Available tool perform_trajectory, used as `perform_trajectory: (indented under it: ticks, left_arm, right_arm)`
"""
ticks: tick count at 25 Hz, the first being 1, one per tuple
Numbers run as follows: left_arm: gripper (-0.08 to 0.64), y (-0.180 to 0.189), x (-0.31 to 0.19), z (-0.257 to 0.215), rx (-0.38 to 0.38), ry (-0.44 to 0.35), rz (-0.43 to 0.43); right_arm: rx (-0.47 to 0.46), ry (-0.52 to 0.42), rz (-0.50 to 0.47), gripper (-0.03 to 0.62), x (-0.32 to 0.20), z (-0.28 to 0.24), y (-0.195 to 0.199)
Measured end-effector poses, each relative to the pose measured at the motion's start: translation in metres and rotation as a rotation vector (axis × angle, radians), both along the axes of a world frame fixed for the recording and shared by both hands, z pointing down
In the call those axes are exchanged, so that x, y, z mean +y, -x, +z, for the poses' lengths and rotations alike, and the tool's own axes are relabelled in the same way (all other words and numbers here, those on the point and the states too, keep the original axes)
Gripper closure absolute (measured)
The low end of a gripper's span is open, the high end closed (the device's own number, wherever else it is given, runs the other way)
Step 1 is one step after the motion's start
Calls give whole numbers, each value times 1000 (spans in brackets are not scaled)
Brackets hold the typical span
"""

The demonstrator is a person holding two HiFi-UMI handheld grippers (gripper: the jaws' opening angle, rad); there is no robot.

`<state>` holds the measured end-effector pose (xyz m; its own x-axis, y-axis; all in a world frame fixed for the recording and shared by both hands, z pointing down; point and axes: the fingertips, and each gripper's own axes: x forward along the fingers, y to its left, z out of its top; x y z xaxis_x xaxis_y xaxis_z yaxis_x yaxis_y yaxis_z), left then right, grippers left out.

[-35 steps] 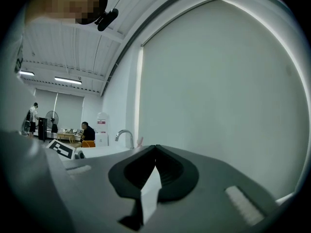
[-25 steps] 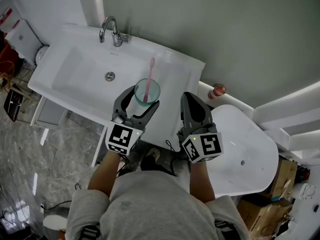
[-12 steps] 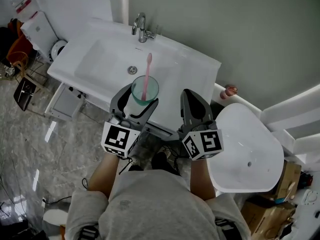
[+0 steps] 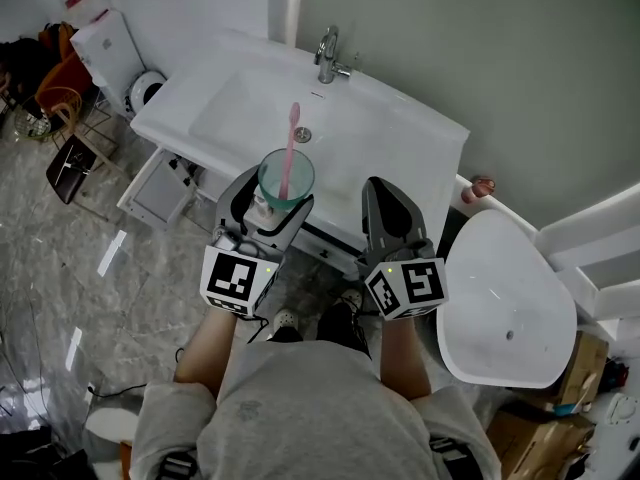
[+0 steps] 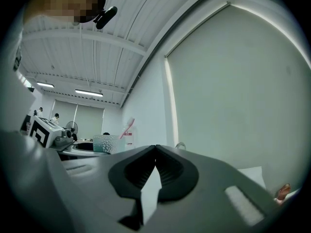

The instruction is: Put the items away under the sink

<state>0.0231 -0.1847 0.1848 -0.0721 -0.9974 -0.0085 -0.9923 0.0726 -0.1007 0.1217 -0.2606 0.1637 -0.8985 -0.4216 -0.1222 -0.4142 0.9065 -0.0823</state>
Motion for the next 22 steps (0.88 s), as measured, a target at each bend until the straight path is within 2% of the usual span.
perform_trajectory:
  ticks: [10, 13, 22]
  left_arm:
    - [218, 20, 55, -14, 5, -53, -35]
    - [218, 19, 70, -19, 32, -50, -51]
    - [218, 4, 116, -32, 4, -95, -123]
  right_arm:
    - [-11, -25, -22, 581, 51, -9, 15]
    - [-12, -40, -39, 581, 64, -13, 18]
    - [-9, -47, -108, 581, 106, -17, 0]
